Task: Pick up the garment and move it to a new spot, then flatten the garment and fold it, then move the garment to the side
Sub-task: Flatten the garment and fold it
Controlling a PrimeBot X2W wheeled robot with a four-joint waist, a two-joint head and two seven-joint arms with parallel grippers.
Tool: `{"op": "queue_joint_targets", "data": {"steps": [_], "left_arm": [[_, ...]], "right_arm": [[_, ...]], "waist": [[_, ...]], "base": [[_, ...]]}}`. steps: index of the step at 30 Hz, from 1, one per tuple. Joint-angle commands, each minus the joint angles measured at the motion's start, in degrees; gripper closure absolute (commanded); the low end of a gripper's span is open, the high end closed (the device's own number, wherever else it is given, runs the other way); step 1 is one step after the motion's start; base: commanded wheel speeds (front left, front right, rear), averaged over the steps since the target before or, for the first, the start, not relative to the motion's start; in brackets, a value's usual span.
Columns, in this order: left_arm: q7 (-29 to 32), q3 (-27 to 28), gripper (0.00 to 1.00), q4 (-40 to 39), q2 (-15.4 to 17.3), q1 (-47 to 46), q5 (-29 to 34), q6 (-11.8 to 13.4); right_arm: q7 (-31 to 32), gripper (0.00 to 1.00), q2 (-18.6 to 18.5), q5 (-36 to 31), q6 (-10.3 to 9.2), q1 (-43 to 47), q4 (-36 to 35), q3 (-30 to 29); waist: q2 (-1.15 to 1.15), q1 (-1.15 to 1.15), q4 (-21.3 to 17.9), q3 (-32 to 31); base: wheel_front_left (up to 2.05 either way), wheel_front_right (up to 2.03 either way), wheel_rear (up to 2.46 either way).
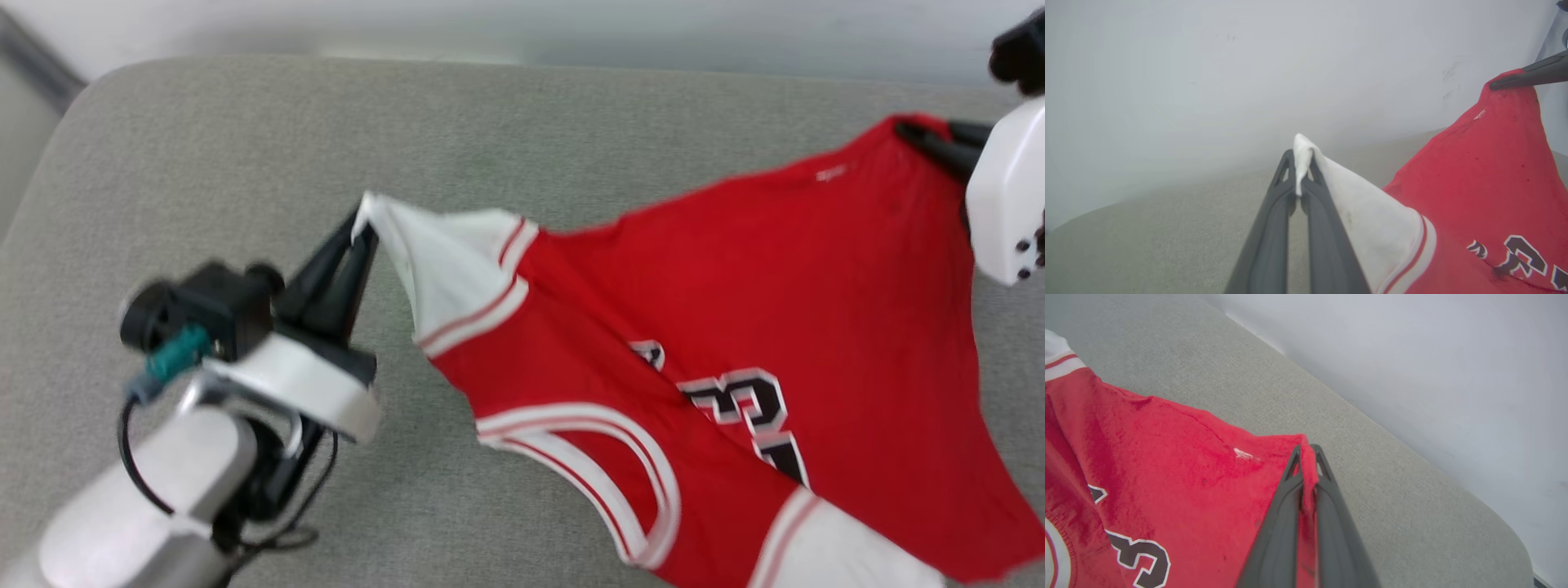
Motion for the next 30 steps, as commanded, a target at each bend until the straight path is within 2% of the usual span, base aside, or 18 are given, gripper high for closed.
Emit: {"op": "queue_joint_targets", "data": {"steps": [1, 9, 12, 14, 16, 21, 30], "left_arm": [[0.51, 0.54, 1.00, 0.18, -0.06, -2.53, 0.79, -0.35], [4.88, 2.81, 1.00, 3.74, -0.59, -20.34, 4.24, -3.46], [6.00, 4.10, 1.00, 5.65, -1.87, -27.04, 4.03, -5.05], [6.91, 3.79, 1.00, 7.50, -0.95, -32.57, 6.87, -6.16], [7.28, 4.32, 1.00, 9.08, -3.24, -36.84, 6.36, -7.24], [8.43, 5.12, 1.00, 14.59, -5.35, -48.80, 7.68, -10.14], [8.75, 6.44, 1.00, 28.58, -8.96, -68.73, 8.93, -15.60]], "right_arm": [[-1.24, 1.00, 0.03, -0.19, -0.04, -1.34, -0.18, -0.47], [-8.38, 1.00, 2.68, -4.36, -0.04, -9.61, 1.37, -4.24], [-9.67, 1.00, 4.29, -6.64, -0.04, -13.54, 3.31, -5.56], [-10.41, 1.00, 5.24, -9.40, -0.04, -16.93, 4.90, -6.11], [-11.56, 1.00, 6.70, -11.22, -0.04, -20.60, 6.98, -7.43], [-14.57, 1.00, 10.75, -16.32, -0.04, -29.87, 13.08, -10.95], [-19.06, 1.00, 15.35, -23.85, -0.04, -44.20, 22.51, -13.40]], "waist": [[0.00, 0.00, -1.09, -0.86], [0.00, 0.00, -3.44, 1.24], [0.00, 0.00, -4.15, 2.97], [0.00, 0.00, -4.59, 4.24], [0.00, 0.00, -4.67, 5.49], [0.00, 0.00, -4.81, 8.42], [0.00, 0.00, -5.19, 13.29]], "base": [[0.00, 0.00, 0.00], [0.00, 0.00, 0.00], [0.00, 0.00, 0.00], [0.00, 0.00, 0.00], [0.00, 0.00, 0.00], [0.00, 0.00, 0.00], [0.00, 0.00, 0.00]]}}
